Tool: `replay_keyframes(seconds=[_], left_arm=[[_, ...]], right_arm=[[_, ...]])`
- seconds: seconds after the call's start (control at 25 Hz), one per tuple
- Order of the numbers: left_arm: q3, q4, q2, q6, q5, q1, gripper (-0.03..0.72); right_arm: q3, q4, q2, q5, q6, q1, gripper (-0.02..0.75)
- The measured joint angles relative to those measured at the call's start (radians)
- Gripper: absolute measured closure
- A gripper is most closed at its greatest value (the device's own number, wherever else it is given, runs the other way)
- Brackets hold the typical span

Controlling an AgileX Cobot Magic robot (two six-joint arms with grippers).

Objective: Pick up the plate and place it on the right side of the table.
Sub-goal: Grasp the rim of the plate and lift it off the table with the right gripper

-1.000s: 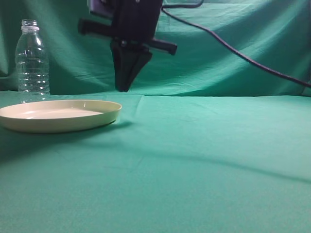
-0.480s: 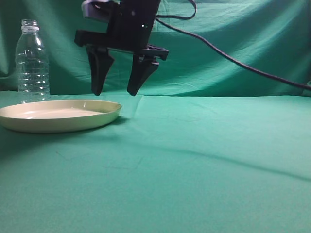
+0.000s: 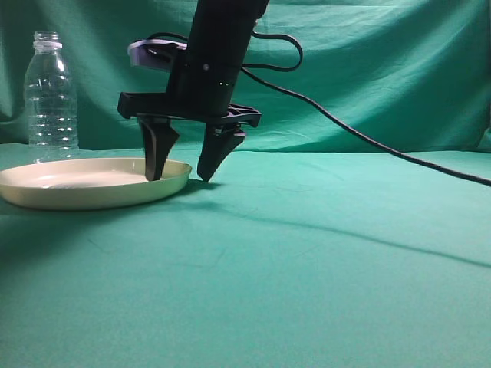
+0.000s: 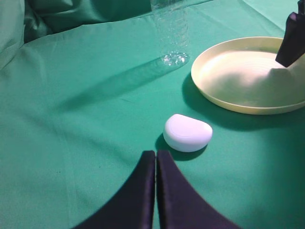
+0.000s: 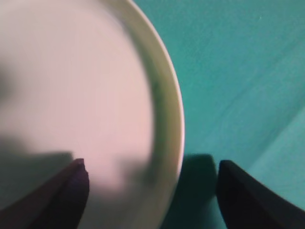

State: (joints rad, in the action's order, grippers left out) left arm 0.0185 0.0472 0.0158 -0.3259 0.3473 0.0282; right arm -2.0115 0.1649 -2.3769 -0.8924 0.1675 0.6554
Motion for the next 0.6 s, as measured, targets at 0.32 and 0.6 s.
replay_keyframes(seconds=[0.32,0.6], left_arm=[[0.0,0.0,0.0,0.0,0.0,0.0,0.688],[0.0,0.0,0.0,0.0,0.0,0.0,0.688]], right_arm=[[-0.011,-0.001,-0.014,0.016,0.002,0.0,0.58],[-0.093,-0.064,-0.027,-0.046,-0.078,0.004,0.738]])
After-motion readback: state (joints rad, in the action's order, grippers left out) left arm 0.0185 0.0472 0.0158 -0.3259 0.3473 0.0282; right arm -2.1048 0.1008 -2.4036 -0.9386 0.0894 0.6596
